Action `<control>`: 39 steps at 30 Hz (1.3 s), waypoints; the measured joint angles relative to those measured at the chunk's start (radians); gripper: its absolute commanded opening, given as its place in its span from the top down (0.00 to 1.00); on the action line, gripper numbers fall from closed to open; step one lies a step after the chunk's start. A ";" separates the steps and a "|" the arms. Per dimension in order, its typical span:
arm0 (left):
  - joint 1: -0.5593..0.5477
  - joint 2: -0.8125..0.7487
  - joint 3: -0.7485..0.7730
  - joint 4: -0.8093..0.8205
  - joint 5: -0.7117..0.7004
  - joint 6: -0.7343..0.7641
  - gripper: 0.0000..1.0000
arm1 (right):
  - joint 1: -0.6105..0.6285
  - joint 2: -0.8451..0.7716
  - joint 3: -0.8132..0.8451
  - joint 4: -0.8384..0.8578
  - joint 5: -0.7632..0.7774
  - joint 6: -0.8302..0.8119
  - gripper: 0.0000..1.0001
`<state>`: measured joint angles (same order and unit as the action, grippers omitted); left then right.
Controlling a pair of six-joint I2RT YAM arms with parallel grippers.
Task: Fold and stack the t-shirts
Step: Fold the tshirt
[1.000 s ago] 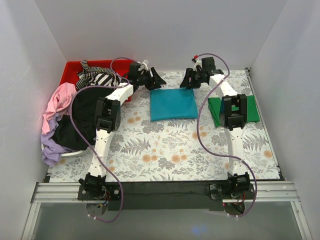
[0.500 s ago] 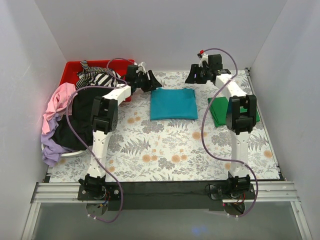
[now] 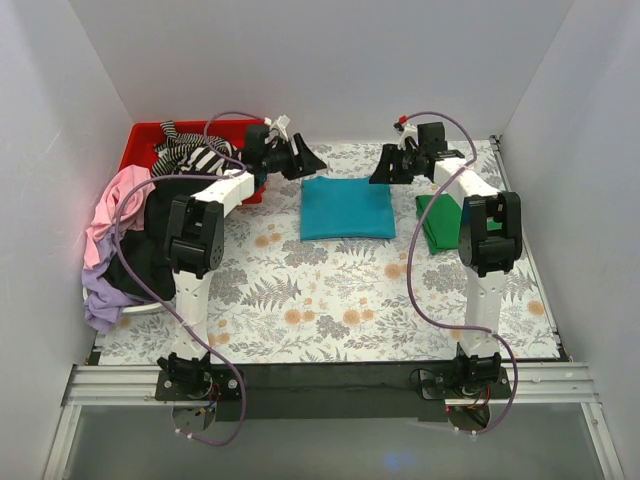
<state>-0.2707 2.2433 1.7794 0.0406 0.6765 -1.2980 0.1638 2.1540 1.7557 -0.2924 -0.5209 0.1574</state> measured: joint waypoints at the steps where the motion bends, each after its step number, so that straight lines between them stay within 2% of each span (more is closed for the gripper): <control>1: -0.002 0.009 -0.015 0.008 0.010 -0.009 0.44 | 0.000 0.011 -0.001 -0.003 -0.002 0.002 0.39; 11: -0.008 0.133 -0.071 0.004 0.024 -0.035 0.44 | -0.002 0.111 -0.006 -0.012 0.052 0.021 0.39; 21: -0.008 0.142 -0.071 -0.006 0.011 0.003 0.45 | -0.010 0.113 -0.019 -0.022 0.106 0.005 0.41; 26: -0.009 0.130 -0.069 -0.036 -0.010 0.023 0.44 | -0.021 0.067 -0.051 -0.026 0.118 -0.012 0.33; 27: -0.009 0.121 -0.069 -0.050 -0.026 0.029 0.43 | -0.026 0.048 -0.060 -0.033 0.122 -0.016 0.22; 29: -0.009 0.101 -0.068 -0.089 -0.056 0.042 0.39 | -0.041 0.010 -0.066 -0.041 0.117 -0.023 0.14; 36: -0.008 -0.006 -0.067 -0.202 -0.137 0.066 0.31 | -0.093 -0.049 -0.072 -0.026 0.015 -0.028 0.11; 37: -0.008 -0.026 -0.082 -0.206 -0.142 0.065 0.19 | -0.098 -0.042 -0.077 -0.025 -0.007 -0.026 0.12; 39: -0.008 -0.066 -0.122 -0.211 -0.150 0.063 0.15 | -0.101 -0.024 -0.085 -0.026 -0.040 -0.023 0.12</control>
<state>-0.2783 2.1769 1.6573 -0.1707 0.5262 -1.2346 0.0631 2.1296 1.6707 -0.3180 -0.5610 0.1341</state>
